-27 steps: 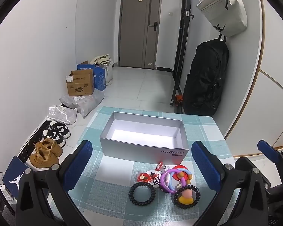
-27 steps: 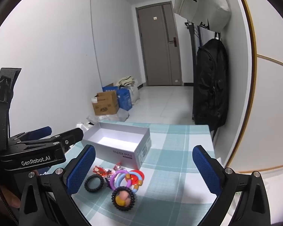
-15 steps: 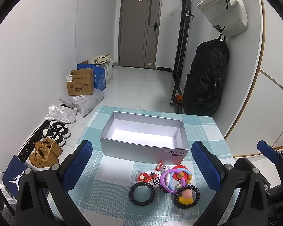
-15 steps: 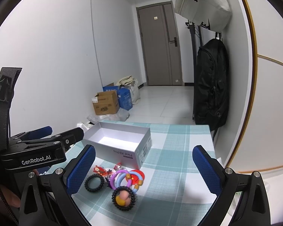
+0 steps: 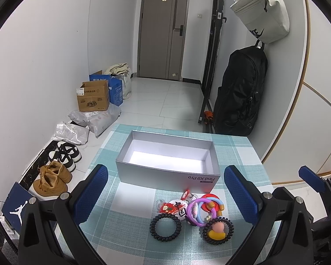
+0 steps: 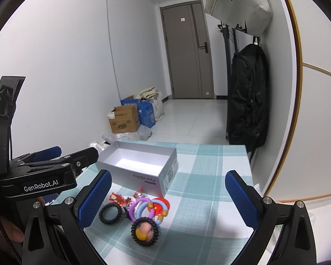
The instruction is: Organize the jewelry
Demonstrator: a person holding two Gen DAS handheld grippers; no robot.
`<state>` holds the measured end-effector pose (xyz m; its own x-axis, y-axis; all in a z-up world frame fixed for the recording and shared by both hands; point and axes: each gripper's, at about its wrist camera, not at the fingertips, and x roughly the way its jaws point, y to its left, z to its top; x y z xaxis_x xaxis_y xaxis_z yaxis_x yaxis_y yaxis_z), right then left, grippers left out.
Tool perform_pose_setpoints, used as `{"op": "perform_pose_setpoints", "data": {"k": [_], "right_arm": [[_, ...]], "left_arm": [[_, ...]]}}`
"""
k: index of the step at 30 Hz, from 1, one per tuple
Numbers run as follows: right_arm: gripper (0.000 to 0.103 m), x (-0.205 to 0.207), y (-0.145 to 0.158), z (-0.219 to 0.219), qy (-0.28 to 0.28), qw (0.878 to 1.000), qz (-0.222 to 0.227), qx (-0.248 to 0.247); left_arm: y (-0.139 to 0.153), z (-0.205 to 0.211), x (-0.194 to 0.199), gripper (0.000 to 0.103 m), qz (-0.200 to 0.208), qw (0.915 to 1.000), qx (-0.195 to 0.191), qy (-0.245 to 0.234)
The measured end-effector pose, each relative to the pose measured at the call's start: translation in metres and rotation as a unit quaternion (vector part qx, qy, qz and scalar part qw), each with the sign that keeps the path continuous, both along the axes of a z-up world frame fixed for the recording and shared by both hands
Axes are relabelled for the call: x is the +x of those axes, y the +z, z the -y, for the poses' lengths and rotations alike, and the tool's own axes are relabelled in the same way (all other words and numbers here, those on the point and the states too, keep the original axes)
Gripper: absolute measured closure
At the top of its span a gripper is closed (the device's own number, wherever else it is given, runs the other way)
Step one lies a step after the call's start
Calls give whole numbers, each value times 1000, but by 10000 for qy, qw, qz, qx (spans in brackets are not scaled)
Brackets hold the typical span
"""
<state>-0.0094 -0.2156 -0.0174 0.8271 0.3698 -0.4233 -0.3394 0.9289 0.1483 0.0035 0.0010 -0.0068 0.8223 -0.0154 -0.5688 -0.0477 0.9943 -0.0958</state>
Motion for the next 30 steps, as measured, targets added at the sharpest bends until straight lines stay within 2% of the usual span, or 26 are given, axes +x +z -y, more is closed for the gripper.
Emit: {"op": "perform_pose_setpoints", "data": {"k": [15,20,23,24,27,30], "right_arm": [[0,7,-8,-4,48,9999,-68,-101],[0,12,-12,-7,107,9991,-325,-269],[0,20,-21,-9,187,9979,-571,-257],[0,22,-25,-8,237,9960,-822,-253],[0,29,-35,-10,389,9925,-1146,-159],[0,33,-49,-14,506,9904,-1282,-147]], "left_arm": [[-2,0,5,1,-72,9999,-69,-27],[-6,0,10,1,-142,9999,-64,-59],[-13,-7,17,1,-416,9988,-218,-151],[-16,-9,18,1,-495,9984,-245,-154],[-24,-19,22,1,-695,9970,-303,-161],[-30,-30,24,1,-861,9955,-367,-120]]}}
